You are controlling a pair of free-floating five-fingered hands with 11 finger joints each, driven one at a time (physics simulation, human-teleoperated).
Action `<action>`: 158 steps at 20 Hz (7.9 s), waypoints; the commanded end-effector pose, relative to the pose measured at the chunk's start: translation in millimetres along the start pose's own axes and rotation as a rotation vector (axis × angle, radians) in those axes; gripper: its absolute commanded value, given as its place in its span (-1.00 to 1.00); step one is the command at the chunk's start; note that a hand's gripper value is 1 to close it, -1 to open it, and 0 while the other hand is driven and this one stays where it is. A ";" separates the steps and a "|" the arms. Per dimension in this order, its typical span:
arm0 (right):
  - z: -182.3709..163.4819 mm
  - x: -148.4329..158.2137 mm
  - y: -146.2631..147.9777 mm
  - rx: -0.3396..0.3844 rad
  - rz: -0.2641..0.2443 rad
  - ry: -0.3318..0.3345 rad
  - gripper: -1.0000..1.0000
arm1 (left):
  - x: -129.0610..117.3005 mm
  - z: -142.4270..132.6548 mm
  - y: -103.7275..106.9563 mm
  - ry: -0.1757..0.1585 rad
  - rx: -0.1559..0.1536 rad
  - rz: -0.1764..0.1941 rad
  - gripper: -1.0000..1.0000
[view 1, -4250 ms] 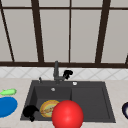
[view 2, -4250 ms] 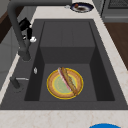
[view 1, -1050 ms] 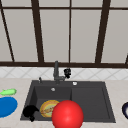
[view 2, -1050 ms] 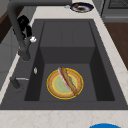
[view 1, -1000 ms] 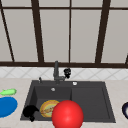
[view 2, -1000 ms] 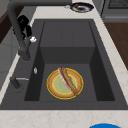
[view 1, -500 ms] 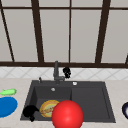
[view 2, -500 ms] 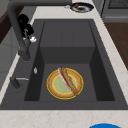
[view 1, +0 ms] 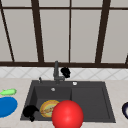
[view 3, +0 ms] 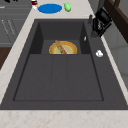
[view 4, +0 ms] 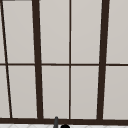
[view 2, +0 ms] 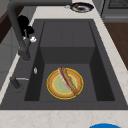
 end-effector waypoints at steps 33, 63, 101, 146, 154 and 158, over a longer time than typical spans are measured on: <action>39.6 -138.7 51.8 -0.093 -0.142 -0.257 -1.00 | 0.0 0.0 0.0 0.000 0.000 0.000 0.00; 119.2 -221.7 180.7 -0.194 -0.148 -0.344 -1.00 | 0.0 0.0 0.0 0.000 0.000 0.000 0.00; 278.9 -254.3 399.1 -0.171 -0.269 -0.515 -1.00 | 0.0 0.0 0.0 0.000 0.000 0.000 0.00; 327.8 -271.9 466.4 -0.183 -0.249 -0.519 0.00 | 18.4 61.3 62.3 0.026 -0.007 0.138 -1.00; 327.8 -271.8 466.4 -0.183 -0.250 -0.519 0.00 | 43.7 93.7 64.2 0.016 -0.013 0.109 -1.00; 327.8 -271.8 466.4 -0.183 -0.250 -0.519 0.00 | 60.8 112.1 74.1 0.021 -0.025 0.129 -1.00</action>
